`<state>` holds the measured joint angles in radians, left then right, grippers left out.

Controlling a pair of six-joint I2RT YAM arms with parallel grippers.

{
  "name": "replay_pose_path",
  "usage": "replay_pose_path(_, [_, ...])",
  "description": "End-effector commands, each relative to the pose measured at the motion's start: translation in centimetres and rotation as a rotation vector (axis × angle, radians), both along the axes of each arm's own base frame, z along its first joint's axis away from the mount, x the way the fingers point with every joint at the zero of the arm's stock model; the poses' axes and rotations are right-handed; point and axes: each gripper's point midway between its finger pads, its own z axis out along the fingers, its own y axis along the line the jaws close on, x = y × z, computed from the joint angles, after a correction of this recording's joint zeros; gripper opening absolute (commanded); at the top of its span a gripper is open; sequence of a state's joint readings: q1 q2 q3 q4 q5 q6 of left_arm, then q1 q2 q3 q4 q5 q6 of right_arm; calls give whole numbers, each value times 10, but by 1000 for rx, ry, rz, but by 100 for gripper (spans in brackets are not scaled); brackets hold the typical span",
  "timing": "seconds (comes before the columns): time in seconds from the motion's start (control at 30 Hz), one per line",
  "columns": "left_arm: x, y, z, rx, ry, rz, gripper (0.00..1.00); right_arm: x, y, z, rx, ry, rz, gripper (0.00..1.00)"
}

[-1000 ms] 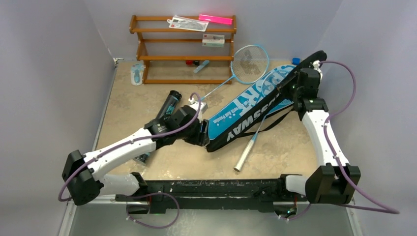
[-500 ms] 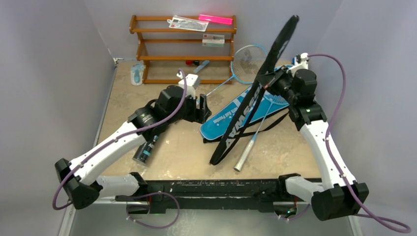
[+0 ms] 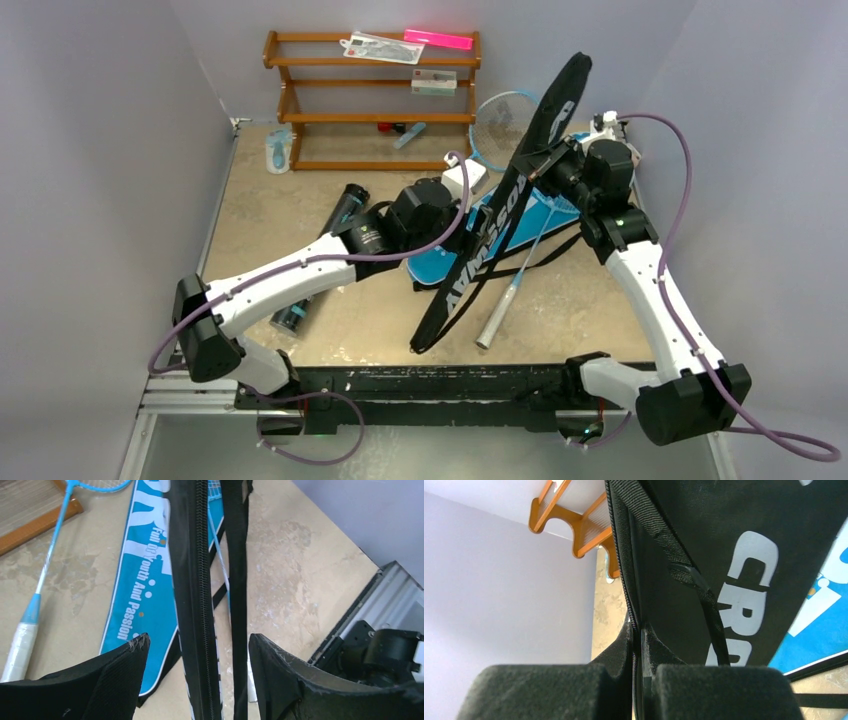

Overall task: Pack up the badminton gear
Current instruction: Place the racket bag at the center of the board.

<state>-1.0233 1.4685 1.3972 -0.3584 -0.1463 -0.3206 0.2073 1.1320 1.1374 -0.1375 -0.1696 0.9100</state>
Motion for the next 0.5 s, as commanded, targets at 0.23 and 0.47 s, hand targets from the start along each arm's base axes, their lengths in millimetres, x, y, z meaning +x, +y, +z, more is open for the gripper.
replay_pose_path(0.23, [57,-19,23,25,-177,143,53,-11,4,65,120,-176,3,0])
replay_pose_path(0.47, [81,-25,35,61,-220,218,0,-17,-1,63,124,-208,-19,4])
